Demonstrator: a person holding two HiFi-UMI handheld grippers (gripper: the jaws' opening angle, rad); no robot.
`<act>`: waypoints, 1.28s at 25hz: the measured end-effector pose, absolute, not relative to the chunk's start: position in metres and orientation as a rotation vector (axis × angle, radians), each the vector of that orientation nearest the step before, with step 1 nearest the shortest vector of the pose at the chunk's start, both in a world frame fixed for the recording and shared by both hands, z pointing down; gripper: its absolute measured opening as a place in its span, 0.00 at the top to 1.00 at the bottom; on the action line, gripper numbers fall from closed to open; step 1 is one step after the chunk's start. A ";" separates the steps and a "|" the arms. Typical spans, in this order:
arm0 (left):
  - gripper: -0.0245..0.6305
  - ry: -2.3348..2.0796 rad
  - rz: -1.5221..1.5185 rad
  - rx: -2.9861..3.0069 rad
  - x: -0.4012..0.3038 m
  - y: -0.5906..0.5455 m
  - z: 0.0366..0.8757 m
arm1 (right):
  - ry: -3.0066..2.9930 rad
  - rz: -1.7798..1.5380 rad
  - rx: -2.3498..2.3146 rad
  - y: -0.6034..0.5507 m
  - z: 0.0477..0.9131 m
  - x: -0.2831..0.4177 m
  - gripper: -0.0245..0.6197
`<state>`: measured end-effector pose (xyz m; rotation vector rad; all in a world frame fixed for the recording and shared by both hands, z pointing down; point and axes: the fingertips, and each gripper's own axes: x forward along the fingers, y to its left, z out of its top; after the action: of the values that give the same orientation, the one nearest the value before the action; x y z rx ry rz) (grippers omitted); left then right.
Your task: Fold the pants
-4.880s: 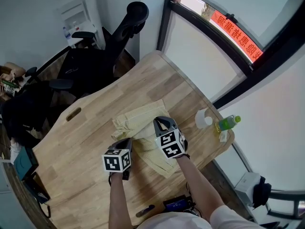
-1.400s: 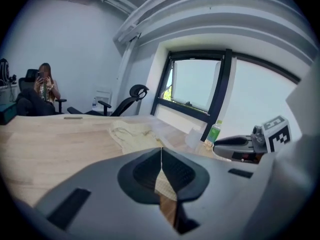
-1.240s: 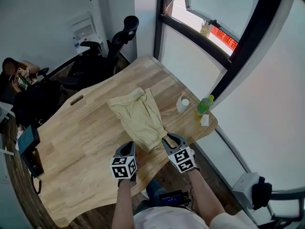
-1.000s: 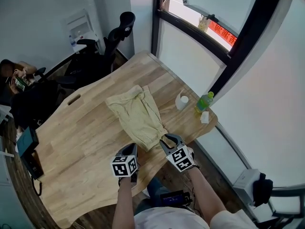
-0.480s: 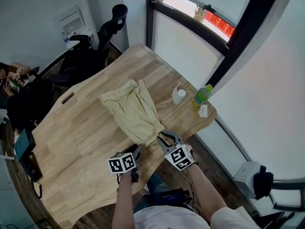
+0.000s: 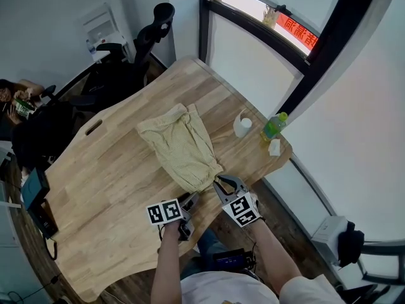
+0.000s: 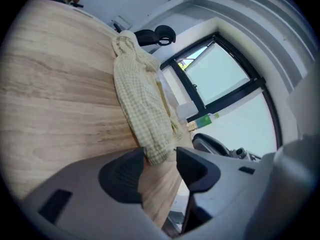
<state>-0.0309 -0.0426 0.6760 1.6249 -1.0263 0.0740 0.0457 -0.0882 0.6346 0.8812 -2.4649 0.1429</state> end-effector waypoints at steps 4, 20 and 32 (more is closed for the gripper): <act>0.63 -0.977 -0.036 1.545 -0.029 -0.040 0.678 | -2.454 0.199 0.886 -0.088 0.641 0.050 0.85; 0.89 -0.917 -0.240 1.394 -0.036 -0.054 0.680 | -2.509 0.199 0.817 -0.075 0.638 0.044 0.71; 0.90 -0.798 -0.537 1.321 -0.055 -0.065 0.635 | -2.339 -0.411 0.485 -0.058 0.652 0.003 0.56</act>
<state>-0.0546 -0.0654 0.6346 1.3211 -0.7983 -0.5367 0.0026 -0.0576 0.6521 0.4850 -2.3394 -0.4112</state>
